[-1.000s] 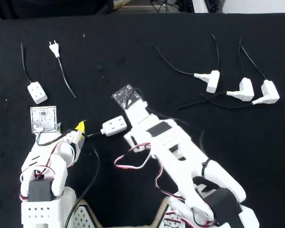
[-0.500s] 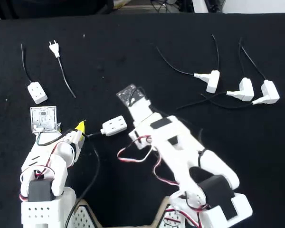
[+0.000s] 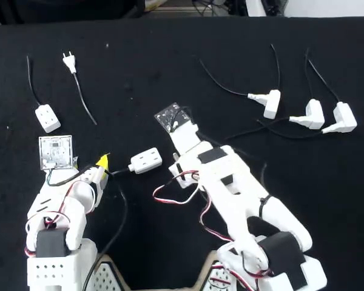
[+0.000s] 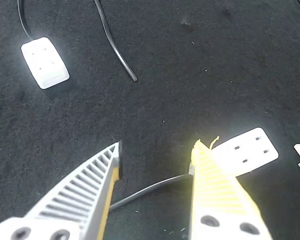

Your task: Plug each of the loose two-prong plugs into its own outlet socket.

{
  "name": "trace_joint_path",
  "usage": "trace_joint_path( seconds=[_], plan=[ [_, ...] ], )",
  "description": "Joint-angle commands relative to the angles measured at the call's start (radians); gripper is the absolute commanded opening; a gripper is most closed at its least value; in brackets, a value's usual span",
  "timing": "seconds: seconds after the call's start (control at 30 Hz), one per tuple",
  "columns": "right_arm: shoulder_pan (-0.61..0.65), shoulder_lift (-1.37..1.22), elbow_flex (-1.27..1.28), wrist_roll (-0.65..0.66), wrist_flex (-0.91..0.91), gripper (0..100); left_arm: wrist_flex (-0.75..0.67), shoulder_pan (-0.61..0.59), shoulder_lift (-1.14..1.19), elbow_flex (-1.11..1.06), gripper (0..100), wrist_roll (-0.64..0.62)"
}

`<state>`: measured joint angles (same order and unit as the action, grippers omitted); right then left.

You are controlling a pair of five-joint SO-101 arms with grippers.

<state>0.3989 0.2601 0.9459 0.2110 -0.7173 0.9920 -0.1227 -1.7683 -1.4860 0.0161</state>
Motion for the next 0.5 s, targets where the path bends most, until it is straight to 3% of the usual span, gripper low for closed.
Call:
trace_joint_path(
  seconds=[0.0, 0.17, 0.3, 0.47],
  plan=[
    [0.002, -0.050, -0.048, 0.011, -0.006, 10.5, -0.012, -0.002, -0.005, 0.015, 23, -0.009],
    [-0.005, -0.130, -0.111, 0.011, -0.015, 11.3, -0.012, -0.002, -0.005, 0.015, 23, -0.009],
    [-0.005, -0.130, -0.120, 0.012, -0.008, 0.8, 0.005, -0.002, -0.009, 0.016, 23, -0.009],
    [0.002, -0.047, -0.113, 0.012, -0.057, 1.1, 0.014, -0.001, -0.009, 0.028, 23, -0.009]
  ],
)
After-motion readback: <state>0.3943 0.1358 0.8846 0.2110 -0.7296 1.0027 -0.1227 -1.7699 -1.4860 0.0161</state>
